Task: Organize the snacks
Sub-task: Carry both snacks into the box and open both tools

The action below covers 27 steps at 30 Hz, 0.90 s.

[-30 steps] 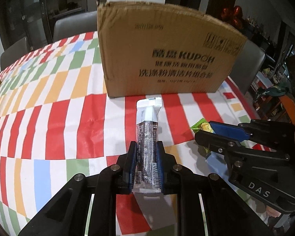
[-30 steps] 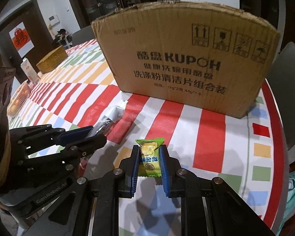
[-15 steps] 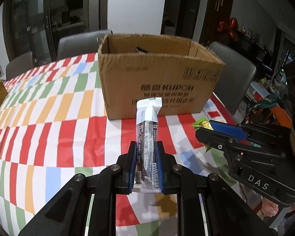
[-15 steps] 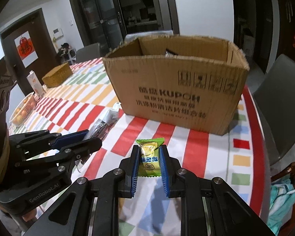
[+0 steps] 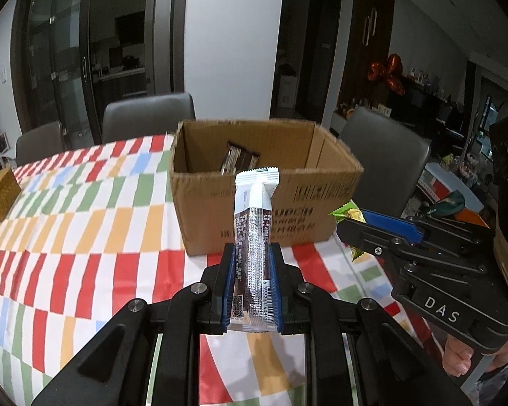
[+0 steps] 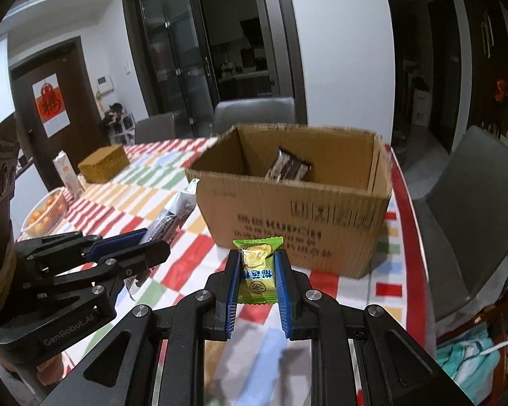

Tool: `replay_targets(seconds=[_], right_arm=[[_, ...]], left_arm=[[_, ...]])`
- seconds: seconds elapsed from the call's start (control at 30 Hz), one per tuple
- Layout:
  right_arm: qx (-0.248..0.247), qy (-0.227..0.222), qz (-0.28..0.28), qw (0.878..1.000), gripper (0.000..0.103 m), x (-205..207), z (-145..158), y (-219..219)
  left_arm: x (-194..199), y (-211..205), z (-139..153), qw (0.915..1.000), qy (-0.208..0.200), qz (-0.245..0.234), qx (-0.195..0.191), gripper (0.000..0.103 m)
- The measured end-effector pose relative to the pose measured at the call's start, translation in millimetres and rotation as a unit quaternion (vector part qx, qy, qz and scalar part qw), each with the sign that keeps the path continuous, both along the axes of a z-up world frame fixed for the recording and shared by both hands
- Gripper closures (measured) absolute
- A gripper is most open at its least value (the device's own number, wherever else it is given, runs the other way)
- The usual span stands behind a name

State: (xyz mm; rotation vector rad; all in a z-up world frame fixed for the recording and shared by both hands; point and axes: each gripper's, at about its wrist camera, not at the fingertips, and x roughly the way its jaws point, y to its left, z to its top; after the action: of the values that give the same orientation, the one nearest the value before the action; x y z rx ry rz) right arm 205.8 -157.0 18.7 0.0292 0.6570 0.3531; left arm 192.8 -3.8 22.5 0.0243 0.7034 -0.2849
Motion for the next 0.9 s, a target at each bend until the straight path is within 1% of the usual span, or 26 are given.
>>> replay_targets(seconds=[0.23,0.57,0.73,0.9], right_arm=[[0.006,-0.034,-0.008,0.999,0.082,7,28,-3],[0.005,-0.069,-0.015,0.997,0.082,28,61,-7],[0.008,-0.076,-0.020,0.997,0.082,42,73,-12],[0.002,-0.076,-0.025,0.997,0.082,59,82,-16]], left_arm=[[10,-3,25,0.9996,-0.027,0.001,-0.005,0.084],[31,-10,57,0.9979,-0.064,-0.001,0.010,0.084],[45,-13,69,0.9975,-0.070,-0.004,0.013,0.084],[68,-18,79,0.9980,-0.061,-0.005,0.012,0.084]])
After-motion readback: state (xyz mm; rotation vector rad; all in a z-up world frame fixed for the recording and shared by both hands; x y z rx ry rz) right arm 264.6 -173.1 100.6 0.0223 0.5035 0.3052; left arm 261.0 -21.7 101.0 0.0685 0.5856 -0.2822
